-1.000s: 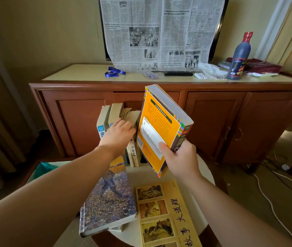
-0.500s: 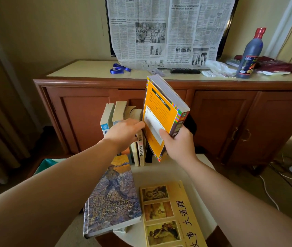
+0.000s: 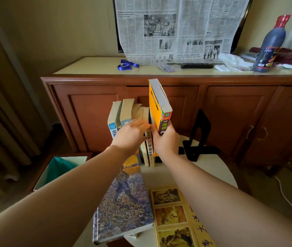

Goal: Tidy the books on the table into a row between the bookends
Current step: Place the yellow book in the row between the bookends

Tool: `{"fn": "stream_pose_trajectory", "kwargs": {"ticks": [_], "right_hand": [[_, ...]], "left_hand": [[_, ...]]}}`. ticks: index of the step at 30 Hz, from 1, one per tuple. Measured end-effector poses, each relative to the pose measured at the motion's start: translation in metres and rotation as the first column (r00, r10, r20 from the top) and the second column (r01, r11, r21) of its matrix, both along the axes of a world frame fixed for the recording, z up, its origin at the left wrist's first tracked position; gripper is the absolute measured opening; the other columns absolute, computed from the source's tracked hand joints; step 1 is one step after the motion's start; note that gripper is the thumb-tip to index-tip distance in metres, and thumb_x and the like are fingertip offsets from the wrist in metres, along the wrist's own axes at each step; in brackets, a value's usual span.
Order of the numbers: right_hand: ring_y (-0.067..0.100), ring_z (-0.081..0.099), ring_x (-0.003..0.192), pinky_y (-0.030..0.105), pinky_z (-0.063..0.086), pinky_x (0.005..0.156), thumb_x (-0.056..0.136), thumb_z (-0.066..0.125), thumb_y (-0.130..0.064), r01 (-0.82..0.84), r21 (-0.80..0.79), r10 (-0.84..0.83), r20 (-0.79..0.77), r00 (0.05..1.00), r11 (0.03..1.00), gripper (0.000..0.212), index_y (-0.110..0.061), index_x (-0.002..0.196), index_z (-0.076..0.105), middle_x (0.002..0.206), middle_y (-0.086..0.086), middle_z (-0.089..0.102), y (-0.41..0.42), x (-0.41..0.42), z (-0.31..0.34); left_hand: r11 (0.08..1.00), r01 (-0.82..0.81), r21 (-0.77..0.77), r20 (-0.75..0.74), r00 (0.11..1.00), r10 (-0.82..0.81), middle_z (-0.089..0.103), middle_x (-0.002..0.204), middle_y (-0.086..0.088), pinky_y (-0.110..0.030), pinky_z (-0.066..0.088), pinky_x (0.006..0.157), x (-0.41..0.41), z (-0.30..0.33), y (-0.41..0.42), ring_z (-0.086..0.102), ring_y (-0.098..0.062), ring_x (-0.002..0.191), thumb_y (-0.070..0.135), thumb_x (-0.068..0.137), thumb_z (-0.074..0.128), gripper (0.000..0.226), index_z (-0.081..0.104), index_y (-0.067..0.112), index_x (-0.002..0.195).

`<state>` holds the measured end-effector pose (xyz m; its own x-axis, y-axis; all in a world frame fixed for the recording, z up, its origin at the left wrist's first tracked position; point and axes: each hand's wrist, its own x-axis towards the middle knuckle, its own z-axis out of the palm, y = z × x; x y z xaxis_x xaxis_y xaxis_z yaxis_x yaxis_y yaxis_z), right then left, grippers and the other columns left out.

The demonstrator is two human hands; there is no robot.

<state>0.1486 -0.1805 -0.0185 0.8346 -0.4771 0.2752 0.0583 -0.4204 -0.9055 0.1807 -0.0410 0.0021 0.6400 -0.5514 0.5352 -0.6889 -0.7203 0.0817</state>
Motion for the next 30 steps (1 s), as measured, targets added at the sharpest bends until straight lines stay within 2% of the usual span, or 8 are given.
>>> {"fn": "stream_pose_trajectory", "kwargs": {"ticks": [6,9,14,16,19,23,25,30], "right_hand": [[0.015,0.065,0.095,0.029,0.052,0.073,0.100,0.064,-0.041,-0.122,0.061,0.126,-0.067,0.990,0.991,0.040,-0.023,0.134,0.053,0.106,-0.009,0.066,-0.003,-0.002,-0.029],[0.023,0.069,0.096,0.037,0.056,0.074,0.102,0.061,-0.036,-0.208,-0.015,0.203,-0.153,0.967,0.978,0.038,-0.024,0.136,0.052,0.108,-0.001,0.071,-0.004,-0.003,-0.042],[0.026,0.067,0.093,0.026,0.042,0.056,0.103,0.059,-0.036,-0.163,-0.134,0.121,-0.280,0.952,0.977,0.032,-0.015,0.125,0.050,0.110,0.006,0.068,-0.004,-0.005,-0.044],[0.026,0.068,0.091,0.032,0.052,0.062,0.101,0.061,-0.035,-0.137,-0.212,0.067,-0.308,0.949,0.968,0.033,-0.016,0.123,0.046,0.110,0.007,0.067,-0.004,-0.009,-0.040],[0.027,0.071,0.091,0.042,0.062,0.068,0.100,0.062,-0.036,-0.105,-0.370,0.020,-0.226,0.974,0.923,0.043,-0.020,0.130,0.036,0.110,0.006,0.066,-0.007,-0.022,-0.039],[0.021,0.068,0.088,0.031,0.056,0.063,0.098,0.069,-0.031,-0.083,-0.504,0.147,0.088,0.985,0.859,0.079,-0.028,0.160,0.021,0.122,0.009,0.064,-0.022,-0.032,-0.030],[0.017,0.061,0.075,0.025,0.046,0.056,0.097,0.071,-0.029,-0.131,-0.587,0.218,0.080,0.973,0.799,0.089,-0.037,0.163,0.011,0.109,0.005,0.061,-0.030,-0.029,-0.022],[0.024,0.065,0.091,0.037,0.055,0.069,0.101,0.065,-0.036,-0.239,-0.552,0.263,-0.037,0.964,0.799,0.076,-0.043,0.161,0.020,0.110,0.005,0.065,-0.041,-0.023,-0.005]], "left_hand": [[0.999,-0.039,-0.033,0.032,0.999,0.040,0.075,0.112,-0.009,-0.040,0.059,0.085,-0.002,-0.003,-0.002,0.071,-0.030,0.103,0.005,0.078,0.087,0.043,0.073,0.008,0.119],[0.998,-0.055,-0.020,0.032,0.998,0.055,0.076,0.112,-0.012,-0.041,0.061,0.084,-0.006,-0.004,-0.003,0.072,-0.033,0.103,0.003,0.075,0.089,0.043,0.072,0.005,0.114],[0.996,-0.088,-0.026,-0.045,0.995,0.086,0.071,0.123,-0.014,-0.042,0.057,0.091,-0.009,-0.004,-0.007,0.066,-0.034,0.114,0.012,0.087,0.081,0.044,0.063,0.007,0.127],[0.992,-0.106,-0.064,-0.109,0.989,0.099,0.067,0.126,-0.011,-0.042,0.055,0.092,-0.011,-0.004,-0.007,0.063,-0.031,0.116,0.024,0.092,0.078,0.052,0.052,0.013,0.135],[0.988,-0.095,-0.123,-0.139,0.987,0.077,0.067,0.131,-0.008,-0.042,0.054,0.095,-0.016,-0.003,-0.008,0.061,-0.029,0.122,0.031,0.093,0.077,0.066,0.039,0.022,0.146],[0.986,-0.085,-0.145,-0.154,0.986,0.063,0.068,0.126,-0.006,-0.044,0.052,0.098,-0.015,-0.006,-0.009,0.058,-0.031,0.128,0.027,0.097,0.071,0.061,0.039,0.025,0.149],[0.987,-0.090,-0.134,-0.155,0.985,0.069,0.068,0.126,-0.006,-0.047,0.053,0.099,-0.014,-0.007,-0.009,0.057,-0.033,0.130,0.024,0.098,0.070,0.062,0.038,0.027,0.151],[0.986,-0.132,-0.102,-0.182,0.977,0.112,0.064,0.139,-0.007,-0.051,0.052,0.106,-0.015,-0.007,-0.011,0.054,-0.035,0.137,0.026,0.099,0.069,0.070,0.032,0.028,0.158]]}}
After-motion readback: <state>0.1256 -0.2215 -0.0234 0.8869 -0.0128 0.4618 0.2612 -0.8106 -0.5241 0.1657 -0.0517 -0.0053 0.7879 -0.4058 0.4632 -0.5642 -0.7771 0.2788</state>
